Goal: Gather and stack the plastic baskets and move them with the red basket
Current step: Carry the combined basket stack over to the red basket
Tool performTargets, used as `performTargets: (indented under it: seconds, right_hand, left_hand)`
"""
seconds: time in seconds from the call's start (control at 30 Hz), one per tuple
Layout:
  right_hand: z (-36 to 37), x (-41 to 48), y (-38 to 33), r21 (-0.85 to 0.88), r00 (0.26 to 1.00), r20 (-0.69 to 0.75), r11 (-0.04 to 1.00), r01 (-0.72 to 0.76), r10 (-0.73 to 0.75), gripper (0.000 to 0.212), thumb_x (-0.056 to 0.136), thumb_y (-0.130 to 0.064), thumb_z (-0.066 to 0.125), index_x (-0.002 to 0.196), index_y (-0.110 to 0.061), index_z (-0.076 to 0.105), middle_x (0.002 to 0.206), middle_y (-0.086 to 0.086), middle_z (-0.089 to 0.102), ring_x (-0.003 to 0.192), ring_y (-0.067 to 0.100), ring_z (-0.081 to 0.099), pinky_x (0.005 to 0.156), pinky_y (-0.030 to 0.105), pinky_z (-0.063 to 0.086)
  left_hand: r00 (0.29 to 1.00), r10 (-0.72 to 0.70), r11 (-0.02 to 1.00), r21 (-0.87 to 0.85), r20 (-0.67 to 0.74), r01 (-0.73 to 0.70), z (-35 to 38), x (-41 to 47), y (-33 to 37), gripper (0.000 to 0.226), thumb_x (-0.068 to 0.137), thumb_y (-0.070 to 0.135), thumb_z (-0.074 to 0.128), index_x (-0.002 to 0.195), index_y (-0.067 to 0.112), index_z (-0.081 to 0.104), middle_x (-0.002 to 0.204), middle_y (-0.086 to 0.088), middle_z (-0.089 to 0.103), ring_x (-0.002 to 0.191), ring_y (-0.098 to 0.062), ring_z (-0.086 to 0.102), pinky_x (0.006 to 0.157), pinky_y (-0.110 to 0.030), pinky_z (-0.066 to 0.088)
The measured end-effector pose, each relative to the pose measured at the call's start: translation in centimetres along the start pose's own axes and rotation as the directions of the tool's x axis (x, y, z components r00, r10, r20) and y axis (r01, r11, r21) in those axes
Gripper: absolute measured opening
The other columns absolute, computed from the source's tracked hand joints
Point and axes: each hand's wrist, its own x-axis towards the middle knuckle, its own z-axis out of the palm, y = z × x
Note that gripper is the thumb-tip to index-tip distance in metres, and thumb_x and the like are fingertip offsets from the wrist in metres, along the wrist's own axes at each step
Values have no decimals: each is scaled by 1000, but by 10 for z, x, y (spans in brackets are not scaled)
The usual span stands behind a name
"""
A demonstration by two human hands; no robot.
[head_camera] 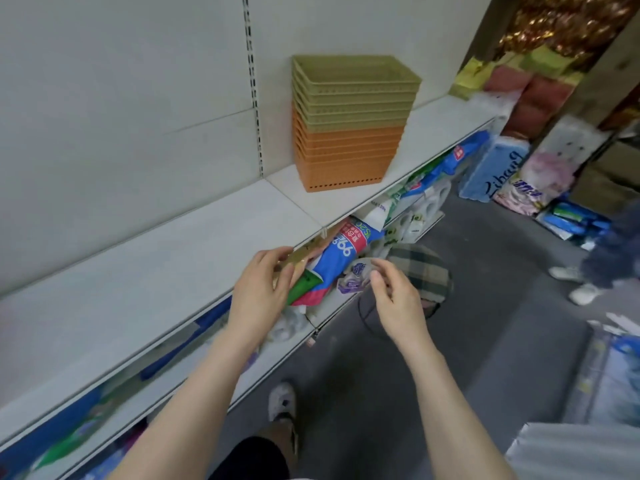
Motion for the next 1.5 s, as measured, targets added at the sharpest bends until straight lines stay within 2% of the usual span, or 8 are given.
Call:
performTargets:
  seconds: [0.27, 0.4, 0.63, 0.83, 0.97, 1.1, 1.33, 1.5]
  right_hand:
    - [-20, 147, 24, 1, 996, -77, 999, -51, 51, 39, 103, -31, 44, 139, -20, 52, 126, -2, 61, 107, 4, 54, 88, 19, 40]
    - [-37, 237, 25, 57, 993, -105, 997, -47, 53, 45, 102, -38, 43, 144, -23, 45, 134, 1, 58, 118, 11, 54, 105, 34, 44]
    - [-77, 387, 28, 77, 995, -104, 997, -2, 10, 62, 99, -53, 37, 154, -27, 24, 157, 2, 35, 139, 18, 40, 110, 37, 34]
    - [-75, 466, 54, 182, 980, 196, 981, -71, 35, 70, 94, -53, 51, 154, -31, 23, 154, -1, 41, 136, 22, 44, 101, 33, 38]
    - [-57, 480, 86, 277, 934, 348, 961, -21, -80, 61, 92, -51, 58, 147, -37, 34, 130, -19, 57, 115, -3, 55, 92, 17, 39]
    - [-36, 487, 107, 367, 932, 338, 930, -2, -131, 53, 89, -55, 56, 137, -43, 38, 120, -34, 56, 105, -24, 53, 83, -1, 40]
    - [-17, 493, 121, 461, 947, 220, 881, 108, -232, 68, 92, -47, 55, 152, -35, 23, 113, -48, 54, 106, -25, 51, 80, -4, 39]
    - [-35, 483, 107, 528, 922, 221, 834, 161, -318, 54, 99, -37, 51, 148, -42, 29, 128, -36, 53, 120, -11, 51, 90, 3, 40]
  left_hand:
    - [997, -78, 990, -116, 7, 78, 67, 154, 18, 45, 93, 39, 51, 137, 26, 47, 132, 2, 54, 105, -12, 60, 92, -36, 51]
    - [997, -78, 987, -145, -29, 73, 85, 239, 14, 70, 91, 46, 56, 149, 20, 29, 149, -7, 39, 129, -23, 49, 103, -46, 45]
    - [964, -260, 945, -218, -46, 245, 109, 338, 8, 108, 74, 73, 57, 155, 21, 6, 163, -5, 19, 146, -28, 29, 114, -51, 31]
    - [961, -262, 912, -347, -84, 218, 136, 357, 11, 84, 80, 50, 65, 149, 32, 20, 130, 12, 53, 117, -14, 55, 99, -36, 45]
    - [909, -378, 885, -356, -178, 299, 158, 355, 11, 71, 87, 45, 63, 147, 32, 27, 125, 12, 57, 110, -10, 57, 100, -37, 46]
    - [879, -381, 886, -385, -287, 258, 175, 353, 4, 57, 85, 40, 66, 134, 38, 38, 109, 25, 61, 96, 13, 58, 88, -25, 48]
    - [883, -336, 829, -548, -327, 112, 191, 357, -10, 70, 77, 33, 72, 137, 24, 39, 116, 15, 64, 114, -8, 61, 96, -25, 49]
    - [864, -343, 830, -550, -368, 95, 185, 334, 8, 67, 83, 21, 73, 141, 24, 39, 116, 14, 66, 113, -9, 61, 97, -29, 49]
